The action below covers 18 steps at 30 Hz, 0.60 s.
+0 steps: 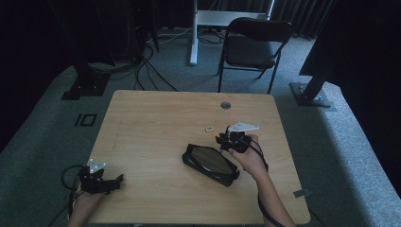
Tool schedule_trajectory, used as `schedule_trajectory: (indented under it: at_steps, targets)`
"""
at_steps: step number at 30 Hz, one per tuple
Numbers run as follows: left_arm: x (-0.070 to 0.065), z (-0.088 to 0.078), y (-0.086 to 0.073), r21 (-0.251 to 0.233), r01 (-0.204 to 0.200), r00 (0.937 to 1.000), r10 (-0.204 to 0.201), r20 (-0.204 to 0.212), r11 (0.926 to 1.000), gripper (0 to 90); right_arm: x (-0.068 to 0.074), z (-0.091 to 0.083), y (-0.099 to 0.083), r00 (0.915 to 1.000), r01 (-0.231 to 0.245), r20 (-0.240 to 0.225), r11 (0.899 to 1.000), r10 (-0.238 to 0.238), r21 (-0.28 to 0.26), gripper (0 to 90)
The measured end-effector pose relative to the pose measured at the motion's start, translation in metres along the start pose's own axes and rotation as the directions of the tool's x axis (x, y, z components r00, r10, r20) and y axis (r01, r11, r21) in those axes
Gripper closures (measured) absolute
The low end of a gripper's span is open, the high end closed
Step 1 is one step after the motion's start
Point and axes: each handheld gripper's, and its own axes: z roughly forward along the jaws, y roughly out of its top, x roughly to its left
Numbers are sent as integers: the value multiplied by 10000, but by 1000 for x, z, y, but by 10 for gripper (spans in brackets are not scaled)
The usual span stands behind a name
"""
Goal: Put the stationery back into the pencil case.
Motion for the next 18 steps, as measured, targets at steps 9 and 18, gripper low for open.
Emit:
schedule_trajectory:
  at_steps: [9,18]
  targets:
    - [0,0,0,-1,-4,10000,4,2,10000,1,-15,13,-6,9943,-507,948,9986,493,128,721]
    - [0,0,0,1,-4,10000,4,-1,10000,1,-26,26,-15,9860,-836,1476,9958,772,374,719]
